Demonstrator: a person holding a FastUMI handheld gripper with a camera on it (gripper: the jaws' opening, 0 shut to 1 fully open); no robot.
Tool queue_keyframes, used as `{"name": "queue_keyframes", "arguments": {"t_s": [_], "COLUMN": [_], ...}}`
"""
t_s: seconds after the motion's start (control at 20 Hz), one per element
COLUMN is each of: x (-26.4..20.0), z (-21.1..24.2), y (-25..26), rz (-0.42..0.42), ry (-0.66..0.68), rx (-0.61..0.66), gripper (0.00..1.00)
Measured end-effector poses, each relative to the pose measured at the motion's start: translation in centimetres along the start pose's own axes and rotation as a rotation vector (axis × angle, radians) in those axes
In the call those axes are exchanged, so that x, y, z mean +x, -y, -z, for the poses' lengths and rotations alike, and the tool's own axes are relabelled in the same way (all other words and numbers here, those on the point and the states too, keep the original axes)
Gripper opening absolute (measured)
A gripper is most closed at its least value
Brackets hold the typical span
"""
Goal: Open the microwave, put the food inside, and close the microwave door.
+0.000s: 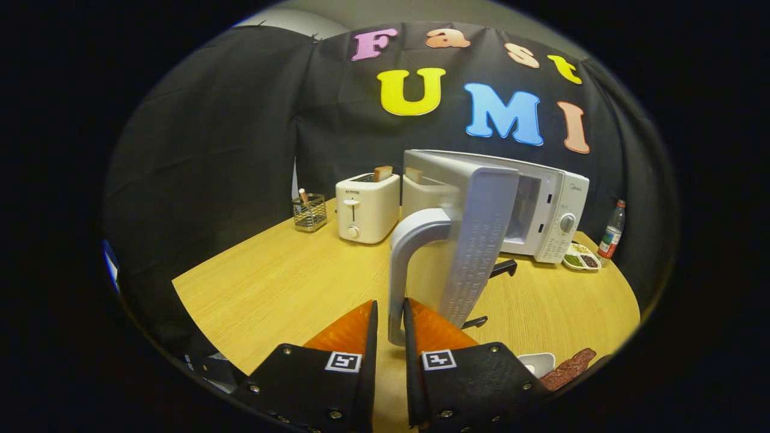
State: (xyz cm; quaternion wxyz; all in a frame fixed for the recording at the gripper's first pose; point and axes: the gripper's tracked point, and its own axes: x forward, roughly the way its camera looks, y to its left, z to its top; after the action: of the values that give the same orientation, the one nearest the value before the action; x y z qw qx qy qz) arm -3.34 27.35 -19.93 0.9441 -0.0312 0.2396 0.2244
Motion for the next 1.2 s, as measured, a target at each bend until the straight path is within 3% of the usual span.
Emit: {"name": "queue_keyframes", "arguments": {"t_s": [0.3,0.55,0.6,0.75,1.2], "x": [-1.8,-4.9,-5.5,-7.0,-8.6], "z": [0.8,-2.2,-2.8,-4.0,-1.0], "y": [-6.2,-5.4,-4.8,-1.0,11.4], "rz": [-0.235,-0.277,-0.279,-0.199,0.067], "ry": [-0.023,0.076,0.102,0.172,0.138], "rx": [-0.005,0.013,0.023,0.029,0.102], "gripper": [0.22,0.22,0.42,1.00,0.98]}}
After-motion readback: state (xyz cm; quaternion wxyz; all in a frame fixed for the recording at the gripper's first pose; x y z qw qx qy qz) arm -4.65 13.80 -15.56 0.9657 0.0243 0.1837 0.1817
